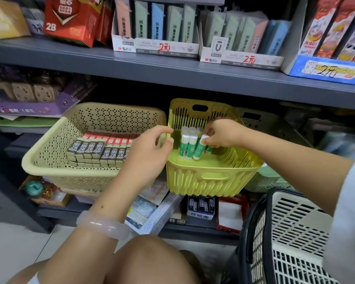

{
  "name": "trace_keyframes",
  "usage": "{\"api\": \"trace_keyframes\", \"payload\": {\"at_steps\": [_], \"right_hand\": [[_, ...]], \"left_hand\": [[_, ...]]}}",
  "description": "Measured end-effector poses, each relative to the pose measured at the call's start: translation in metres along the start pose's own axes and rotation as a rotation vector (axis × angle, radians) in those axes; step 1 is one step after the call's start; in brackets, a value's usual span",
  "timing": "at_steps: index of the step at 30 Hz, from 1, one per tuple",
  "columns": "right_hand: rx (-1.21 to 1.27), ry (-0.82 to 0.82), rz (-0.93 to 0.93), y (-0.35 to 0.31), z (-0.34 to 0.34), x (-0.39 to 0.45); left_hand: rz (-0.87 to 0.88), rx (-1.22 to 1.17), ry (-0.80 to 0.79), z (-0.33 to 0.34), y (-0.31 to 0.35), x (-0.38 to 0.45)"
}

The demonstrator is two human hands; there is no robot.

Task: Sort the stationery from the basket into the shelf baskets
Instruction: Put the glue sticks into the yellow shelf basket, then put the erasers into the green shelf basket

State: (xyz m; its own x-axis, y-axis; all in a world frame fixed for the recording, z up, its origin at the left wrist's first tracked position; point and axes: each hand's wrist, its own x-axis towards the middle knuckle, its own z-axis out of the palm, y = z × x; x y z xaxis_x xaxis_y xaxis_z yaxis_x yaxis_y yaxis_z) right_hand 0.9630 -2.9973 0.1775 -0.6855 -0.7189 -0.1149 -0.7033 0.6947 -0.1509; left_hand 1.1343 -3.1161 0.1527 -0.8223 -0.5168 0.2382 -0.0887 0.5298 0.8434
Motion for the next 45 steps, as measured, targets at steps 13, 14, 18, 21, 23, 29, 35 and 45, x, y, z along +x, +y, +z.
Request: {"api": "trace_keyframes", "payload": {"at_steps": [13, 14, 18, 21, 23, 29, 35, 45], "right_hand": [[0.000, 0.106, -0.054, -0.004, -0.009, -0.007], [0.037, 0.134, -0.077, -0.003, -0.014, -0.016], [0.249, 0.167, -0.188, 0.003, -0.031, -0.070], [0.354, 0.122, -0.242, 0.016, -0.034, -0.118], [0.341, 0.098, -0.239, 0.031, -0.028, -0.147], [0.330, -0.073, -0.097, 0.089, 0.021, -0.214], [0.158, -0.398, 0.023, 0.154, 0.097, -0.275], [0.026, -0.874, 0.100, 0.218, 0.182, -0.346]], "left_hand": [[0.084, -0.003, 0.038, -0.003, 0.005, -0.012], [0.103, -0.001, 0.070, -0.003, 0.008, -0.015], [0.217, -0.070, 0.137, 0.000, 0.031, -0.035], [0.287, -0.123, 0.088, 0.014, 0.054, -0.056], [0.322, -0.112, -0.002, 0.033, 0.067, -0.070], [0.447, 0.002, -0.339, 0.111, 0.090, -0.112], [0.511, 0.266, -0.843, 0.180, 0.082, -0.154], [0.562, 0.734, -0.919, 0.196, 0.064, -0.157]]}}
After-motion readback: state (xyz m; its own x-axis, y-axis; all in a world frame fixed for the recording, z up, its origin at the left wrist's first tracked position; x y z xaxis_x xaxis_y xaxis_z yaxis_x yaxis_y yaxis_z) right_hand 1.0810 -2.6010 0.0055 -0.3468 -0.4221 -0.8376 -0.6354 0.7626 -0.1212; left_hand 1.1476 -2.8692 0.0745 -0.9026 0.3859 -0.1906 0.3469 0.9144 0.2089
